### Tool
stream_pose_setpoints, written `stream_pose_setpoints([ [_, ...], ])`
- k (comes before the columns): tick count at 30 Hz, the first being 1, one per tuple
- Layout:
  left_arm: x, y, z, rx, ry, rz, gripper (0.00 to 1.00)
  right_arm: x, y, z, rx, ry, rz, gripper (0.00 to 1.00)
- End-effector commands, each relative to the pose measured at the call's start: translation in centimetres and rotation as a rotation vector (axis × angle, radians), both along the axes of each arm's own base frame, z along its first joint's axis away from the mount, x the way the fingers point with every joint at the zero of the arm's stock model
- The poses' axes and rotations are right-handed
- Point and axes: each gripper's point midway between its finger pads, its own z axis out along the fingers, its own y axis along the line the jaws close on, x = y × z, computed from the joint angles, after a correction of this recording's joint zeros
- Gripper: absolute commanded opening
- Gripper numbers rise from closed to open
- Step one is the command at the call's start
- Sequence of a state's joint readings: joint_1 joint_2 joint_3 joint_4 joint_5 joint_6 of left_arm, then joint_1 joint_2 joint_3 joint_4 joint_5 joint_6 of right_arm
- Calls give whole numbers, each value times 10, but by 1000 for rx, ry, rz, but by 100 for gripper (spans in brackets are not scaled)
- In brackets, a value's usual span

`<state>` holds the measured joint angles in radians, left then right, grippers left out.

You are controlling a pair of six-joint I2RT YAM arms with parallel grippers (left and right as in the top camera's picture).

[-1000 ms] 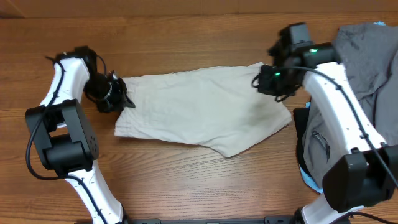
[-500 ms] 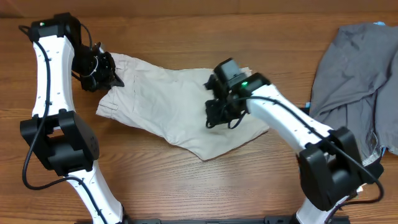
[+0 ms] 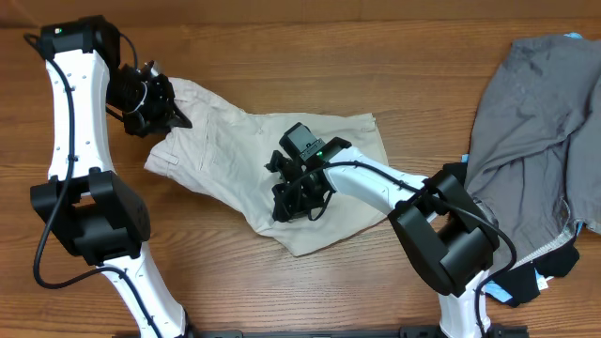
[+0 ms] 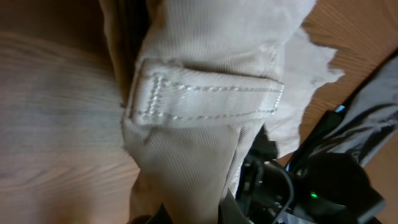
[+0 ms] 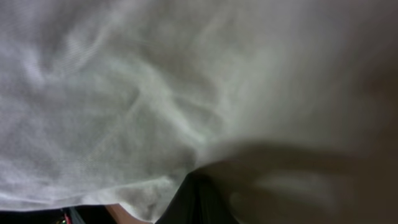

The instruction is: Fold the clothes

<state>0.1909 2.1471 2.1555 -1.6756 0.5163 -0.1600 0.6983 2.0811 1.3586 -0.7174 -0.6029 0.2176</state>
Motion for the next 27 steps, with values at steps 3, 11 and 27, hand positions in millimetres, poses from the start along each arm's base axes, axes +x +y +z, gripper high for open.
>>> stream_pose_setpoints([
  [3, 13, -40, 44, -64, -162, -91, 6, 3, 22, 9, 106, 17, -21, 4],
  [11, 5, -93, 58, -66, -188, -203, 6, 18, 35, 16, 161, -34, -51, 4],
  [27, -3, -120, 55, -39, -184, -285, 4, 90, -169, 54, -492, -100, -434, 4],
])
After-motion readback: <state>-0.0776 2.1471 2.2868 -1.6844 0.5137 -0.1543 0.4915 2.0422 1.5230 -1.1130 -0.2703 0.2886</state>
